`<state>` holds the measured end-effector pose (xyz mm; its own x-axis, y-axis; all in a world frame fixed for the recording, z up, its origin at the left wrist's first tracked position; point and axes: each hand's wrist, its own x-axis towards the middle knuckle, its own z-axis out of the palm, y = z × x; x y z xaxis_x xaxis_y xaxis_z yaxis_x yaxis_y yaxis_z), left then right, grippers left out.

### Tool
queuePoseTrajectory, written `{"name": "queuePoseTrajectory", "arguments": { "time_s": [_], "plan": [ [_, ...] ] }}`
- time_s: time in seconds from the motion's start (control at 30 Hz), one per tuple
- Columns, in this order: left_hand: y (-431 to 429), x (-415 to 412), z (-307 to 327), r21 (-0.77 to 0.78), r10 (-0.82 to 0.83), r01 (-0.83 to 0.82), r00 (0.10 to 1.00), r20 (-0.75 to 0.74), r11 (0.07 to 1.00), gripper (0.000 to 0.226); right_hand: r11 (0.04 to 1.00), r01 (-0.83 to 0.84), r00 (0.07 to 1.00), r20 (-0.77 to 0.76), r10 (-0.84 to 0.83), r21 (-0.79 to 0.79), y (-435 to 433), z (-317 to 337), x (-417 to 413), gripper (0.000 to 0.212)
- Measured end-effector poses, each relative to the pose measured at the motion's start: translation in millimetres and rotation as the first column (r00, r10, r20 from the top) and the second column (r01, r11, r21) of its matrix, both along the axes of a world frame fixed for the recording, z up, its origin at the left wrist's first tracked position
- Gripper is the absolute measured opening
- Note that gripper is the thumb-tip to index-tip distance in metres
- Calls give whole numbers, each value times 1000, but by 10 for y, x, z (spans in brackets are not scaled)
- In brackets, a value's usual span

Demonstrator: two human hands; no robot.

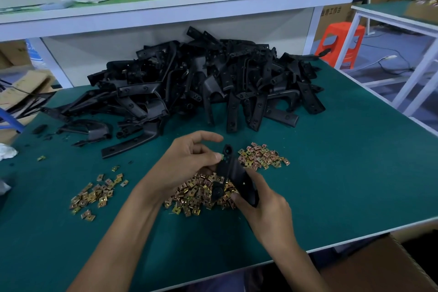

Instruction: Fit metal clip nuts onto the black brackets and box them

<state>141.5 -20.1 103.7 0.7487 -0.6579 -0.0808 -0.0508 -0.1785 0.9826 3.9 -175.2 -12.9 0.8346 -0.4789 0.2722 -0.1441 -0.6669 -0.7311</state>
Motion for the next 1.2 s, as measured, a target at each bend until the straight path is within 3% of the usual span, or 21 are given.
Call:
{"name": "queuePoseTrajectory", "arguments": {
  "time_s": [0.27,0.53,0.9,1.2],
  "plan": [
    [29,112,116,188,-139,139,990,-14,972,44,992,-48,996,-75,40,-113,30,59,-27,62],
    [259,265,259,260,-361,374,928,-95,891,67,990,-111,990,-92,103,-85,60,102,-45,76],
    [228,304,318,264,-416,421,906,-78,868,57,985,-170,983,-82,167,-31,19,89,-38,72],
    [219,271,320,245,-319,309,948,0,919,40,986,-168,983,-74,168,1,18,97,-31,71]
  ]
}}
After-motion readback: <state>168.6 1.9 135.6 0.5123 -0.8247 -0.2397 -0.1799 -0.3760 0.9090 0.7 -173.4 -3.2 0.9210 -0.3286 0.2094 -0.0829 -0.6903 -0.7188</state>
